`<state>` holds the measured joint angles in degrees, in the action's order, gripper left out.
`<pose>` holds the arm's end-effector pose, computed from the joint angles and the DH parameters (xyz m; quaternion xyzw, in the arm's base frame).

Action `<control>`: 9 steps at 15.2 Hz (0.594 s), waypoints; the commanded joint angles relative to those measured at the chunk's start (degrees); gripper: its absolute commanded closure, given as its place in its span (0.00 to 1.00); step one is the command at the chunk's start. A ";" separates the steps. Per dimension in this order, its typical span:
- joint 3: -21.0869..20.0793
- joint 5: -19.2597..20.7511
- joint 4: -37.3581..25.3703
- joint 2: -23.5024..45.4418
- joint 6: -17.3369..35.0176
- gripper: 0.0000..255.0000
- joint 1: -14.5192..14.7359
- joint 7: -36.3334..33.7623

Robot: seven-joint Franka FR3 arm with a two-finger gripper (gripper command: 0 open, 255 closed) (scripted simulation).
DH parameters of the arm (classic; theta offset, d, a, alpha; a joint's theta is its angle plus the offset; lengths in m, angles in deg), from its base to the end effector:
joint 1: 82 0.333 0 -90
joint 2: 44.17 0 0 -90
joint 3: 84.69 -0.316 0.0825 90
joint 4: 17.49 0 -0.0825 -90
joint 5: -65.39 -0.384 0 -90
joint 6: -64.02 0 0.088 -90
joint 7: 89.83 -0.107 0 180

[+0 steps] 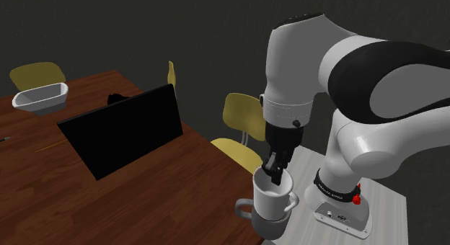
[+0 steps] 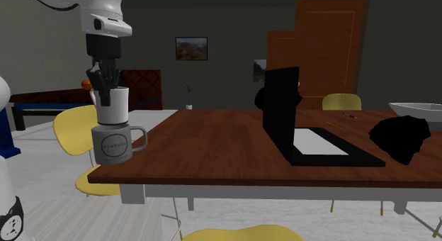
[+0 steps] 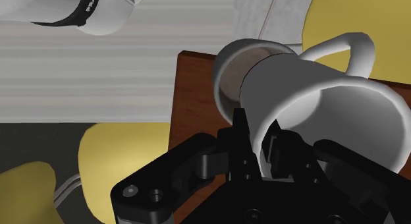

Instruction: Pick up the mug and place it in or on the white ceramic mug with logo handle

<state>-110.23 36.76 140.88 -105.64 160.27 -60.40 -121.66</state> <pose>0.1477 0.2233 0.4562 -0.9983 0.0154 0.0459 0.0338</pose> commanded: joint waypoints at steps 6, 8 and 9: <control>-0.40 -0.47 1.12 -0.26 0.89 1.00 0.30 0.09; -0.40 -0.47 1.12 -0.26 0.89 1.00 0.30 0.09; -0.32 -0.38 1.05 -0.20 0.86 0.00 0.23 0.16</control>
<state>-110.54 36.35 141.85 -105.89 161.14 -60.14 -121.53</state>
